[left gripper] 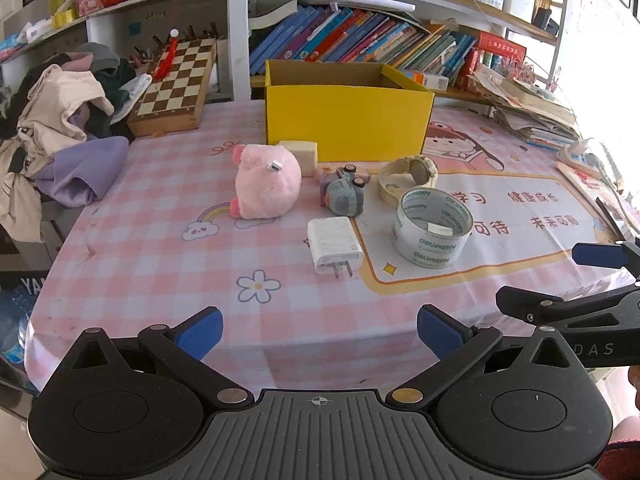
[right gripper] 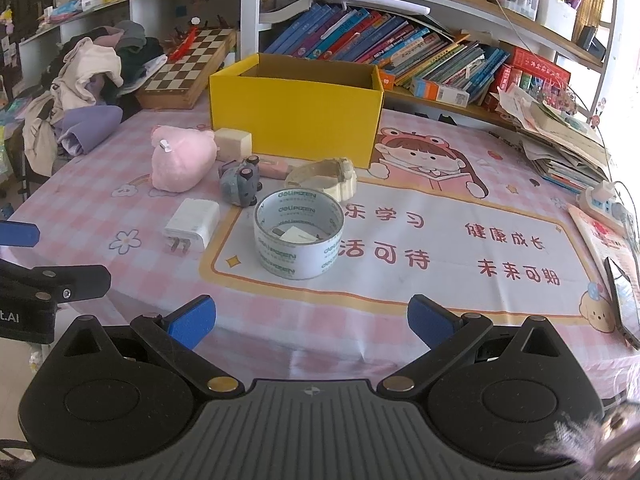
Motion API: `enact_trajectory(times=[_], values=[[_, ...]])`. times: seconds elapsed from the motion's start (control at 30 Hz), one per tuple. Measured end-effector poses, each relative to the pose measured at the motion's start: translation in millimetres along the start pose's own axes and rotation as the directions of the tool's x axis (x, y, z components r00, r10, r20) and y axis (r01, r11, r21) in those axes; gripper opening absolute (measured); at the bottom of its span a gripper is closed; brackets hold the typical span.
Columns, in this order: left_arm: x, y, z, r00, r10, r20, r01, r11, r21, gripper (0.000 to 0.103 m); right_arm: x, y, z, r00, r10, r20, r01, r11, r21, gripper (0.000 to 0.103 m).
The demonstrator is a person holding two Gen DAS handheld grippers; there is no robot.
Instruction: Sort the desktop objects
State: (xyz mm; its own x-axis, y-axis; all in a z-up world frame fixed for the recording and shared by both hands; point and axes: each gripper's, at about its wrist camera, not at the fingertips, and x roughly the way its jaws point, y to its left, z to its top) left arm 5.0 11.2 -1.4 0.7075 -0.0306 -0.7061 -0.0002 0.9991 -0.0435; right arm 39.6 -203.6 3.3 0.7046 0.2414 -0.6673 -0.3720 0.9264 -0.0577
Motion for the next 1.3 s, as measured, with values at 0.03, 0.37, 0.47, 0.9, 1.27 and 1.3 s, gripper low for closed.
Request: enact_trajectory(times=[0.03,0.37,0.47,0.9,1.27,1.3], values=[[-0.1,0.0,0.2,1.000,0.000,0.001,0.000,1.000,0.000,0.103,-0.4,0.2,-0.1,1.000,-0.001,0.001,0.001,1.000,-0.002,0.103],[-2.7,-0.3,0.1,1.000,-0.017,0.016,0.017,1.000,0.002,0.103,-2.7,0.3,0.5,1.000,-0.001,0.007,0.001,1.000,-0.006,0.103],[-2.5,-0.5,0.0,1.000,-0.014,0.013,0.014,1.000,0.002,0.103,-3.1,0.1,0.4,1.000,0.000,0.006,0.000,1.000,-0.006,0.103],[-2.6,-1.0,0.4,1.000,-0.001,0.016,0.001,1.000,-0.002,0.103,-6.1,-0.2,3.3,0.999,0.037,0.014,-0.037,0.999,-0.003,0.103],[-3.2,-1.3,0.7,1.000,0.008,0.016,-0.008,1.000,0.004,0.103,-6.3,-0.6,4.4,0.999,0.037,0.011,-0.037,0.999,-0.007,0.103],[-3.4,-1.1,0.7,1.000,0.009,0.016,-0.009,1.000,0.005,0.103,-6.3,-0.7,4.3,0.999,0.037,0.010,-0.037,0.999,-0.007,0.103]])
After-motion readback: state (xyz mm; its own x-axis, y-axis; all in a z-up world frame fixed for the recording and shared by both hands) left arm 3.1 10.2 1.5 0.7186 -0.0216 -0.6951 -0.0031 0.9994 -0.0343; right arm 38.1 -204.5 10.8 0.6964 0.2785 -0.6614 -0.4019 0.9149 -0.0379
